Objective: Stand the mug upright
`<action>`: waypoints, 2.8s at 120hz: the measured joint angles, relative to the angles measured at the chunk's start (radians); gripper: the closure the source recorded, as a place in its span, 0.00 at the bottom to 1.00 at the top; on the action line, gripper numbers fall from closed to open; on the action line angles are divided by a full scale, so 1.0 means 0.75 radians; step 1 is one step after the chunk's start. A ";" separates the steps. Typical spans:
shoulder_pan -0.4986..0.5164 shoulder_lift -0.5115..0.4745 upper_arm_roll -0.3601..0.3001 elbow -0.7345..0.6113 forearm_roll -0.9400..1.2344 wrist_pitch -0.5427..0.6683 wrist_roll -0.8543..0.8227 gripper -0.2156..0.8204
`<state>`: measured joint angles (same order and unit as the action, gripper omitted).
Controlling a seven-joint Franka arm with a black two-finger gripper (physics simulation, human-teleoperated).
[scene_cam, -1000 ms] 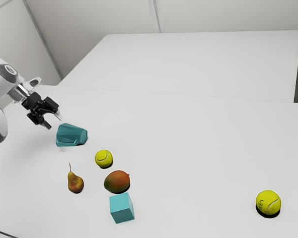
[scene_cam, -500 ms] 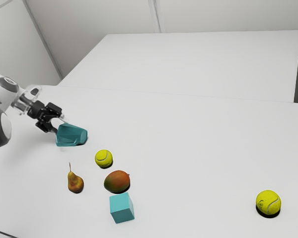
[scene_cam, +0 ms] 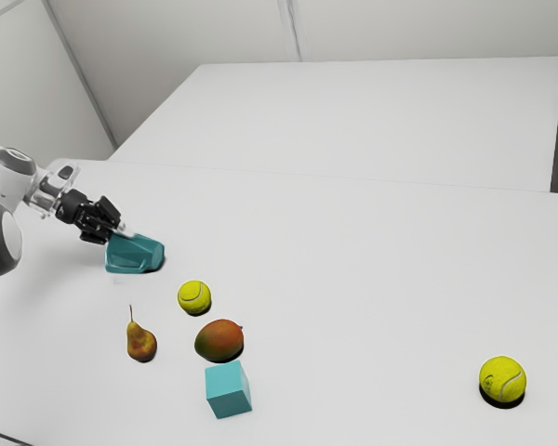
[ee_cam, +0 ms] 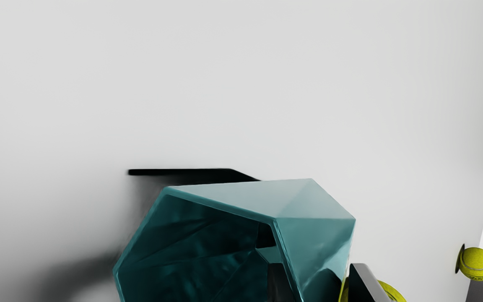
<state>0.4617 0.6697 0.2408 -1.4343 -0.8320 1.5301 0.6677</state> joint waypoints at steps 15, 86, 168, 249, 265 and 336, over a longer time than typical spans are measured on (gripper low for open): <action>-0.004 -0.007 0.000 0.000 -0.008 -0.007 -0.002 0.86; -0.252 -0.149 0.051 -0.027 0.061 -0.017 -0.061 0.95; -0.910 -0.603 0.365 -0.610 0.766 0.656 -0.198 0.96; -1.060 -0.753 0.427 -0.897 0.930 0.885 -0.444 0.96; -1.105 -0.789 0.433 -0.956 0.997 0.947 -0.502 0.96; -1.144 -0.763 0.451 -1.023 1.101 1.088 -0.664 0.96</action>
<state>-0.3963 0.0977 0.5789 -2.2015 -0.0063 2.3463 0.1698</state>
